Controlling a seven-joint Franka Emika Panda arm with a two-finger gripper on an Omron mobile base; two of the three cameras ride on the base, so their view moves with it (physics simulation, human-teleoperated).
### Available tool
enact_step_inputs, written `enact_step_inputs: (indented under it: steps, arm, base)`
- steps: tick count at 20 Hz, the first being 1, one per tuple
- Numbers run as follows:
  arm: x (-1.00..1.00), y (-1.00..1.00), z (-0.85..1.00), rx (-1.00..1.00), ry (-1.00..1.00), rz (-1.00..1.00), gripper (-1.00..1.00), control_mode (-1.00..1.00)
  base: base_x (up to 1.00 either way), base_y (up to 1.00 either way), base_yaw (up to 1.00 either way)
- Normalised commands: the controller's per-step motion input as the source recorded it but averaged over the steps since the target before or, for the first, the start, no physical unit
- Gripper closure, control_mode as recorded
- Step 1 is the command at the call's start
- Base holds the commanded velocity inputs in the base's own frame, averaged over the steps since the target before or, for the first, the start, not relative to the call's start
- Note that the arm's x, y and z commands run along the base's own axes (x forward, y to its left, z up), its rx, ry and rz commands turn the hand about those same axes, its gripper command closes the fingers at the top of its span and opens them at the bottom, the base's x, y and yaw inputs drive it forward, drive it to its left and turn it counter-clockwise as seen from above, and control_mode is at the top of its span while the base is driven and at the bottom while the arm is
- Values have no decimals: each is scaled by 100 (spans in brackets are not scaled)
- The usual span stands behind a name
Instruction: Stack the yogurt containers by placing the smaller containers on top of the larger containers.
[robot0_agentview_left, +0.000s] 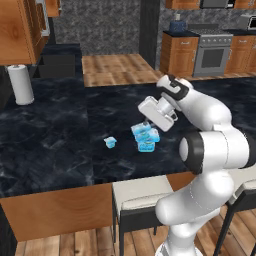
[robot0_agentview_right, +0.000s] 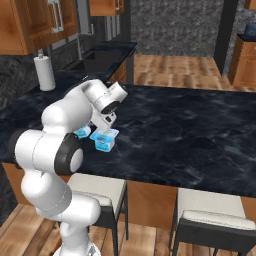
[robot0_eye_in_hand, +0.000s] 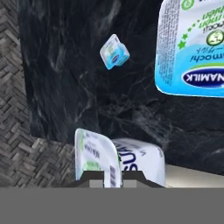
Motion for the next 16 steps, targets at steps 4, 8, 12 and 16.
enact_step_inputs:
  steps: [4, 8, 12, 16]
  arm:
    - [0, -24, 22, 11, 0, 0, 100, -100]
    - [0, -26, 10, 14, 0, 0, 100, -100]
    - [0, -25, 0, 12, 0, 0, 100, -100]
    - [0, -30, 0, 8, 0, 0, 100, -100]
  base:
    - [0, 0, 0]
    - [0, 0, 0]
    - [0, 0, 0]
    - [0, 0, 0]
